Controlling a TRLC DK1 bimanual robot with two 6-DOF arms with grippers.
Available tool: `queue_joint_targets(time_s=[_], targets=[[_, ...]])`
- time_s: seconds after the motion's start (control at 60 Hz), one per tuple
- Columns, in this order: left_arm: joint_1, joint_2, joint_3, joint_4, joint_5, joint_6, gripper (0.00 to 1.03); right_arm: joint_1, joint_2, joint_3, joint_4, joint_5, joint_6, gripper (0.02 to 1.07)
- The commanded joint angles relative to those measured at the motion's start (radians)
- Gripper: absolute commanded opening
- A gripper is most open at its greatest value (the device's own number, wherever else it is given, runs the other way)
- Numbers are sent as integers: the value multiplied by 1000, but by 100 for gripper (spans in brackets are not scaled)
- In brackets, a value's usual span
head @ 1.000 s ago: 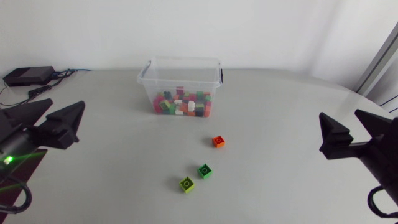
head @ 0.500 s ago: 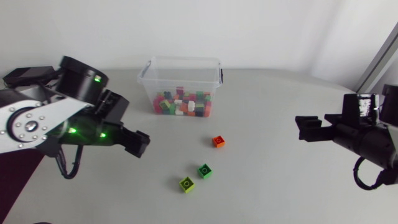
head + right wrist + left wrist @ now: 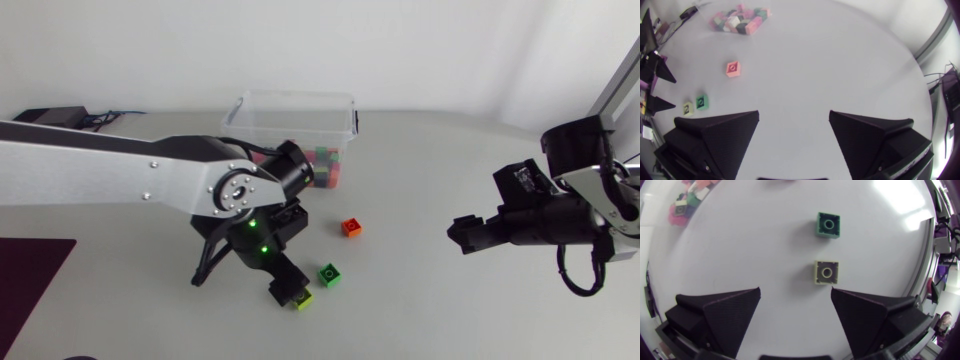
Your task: Place the duplo bricks in the container
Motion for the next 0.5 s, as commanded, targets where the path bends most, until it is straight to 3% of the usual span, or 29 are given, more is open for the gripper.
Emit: queue_joint_targets(time_s=[0.0, 0.483], targets=[[-24, 49, 44, -23, -1, 2, 98, 18, 28, 50, -28, -9, -42, 103], [-96, 195, 117, -26, -1, -20, 91, 122, 154, 174, -62, -20, -22, 103]])
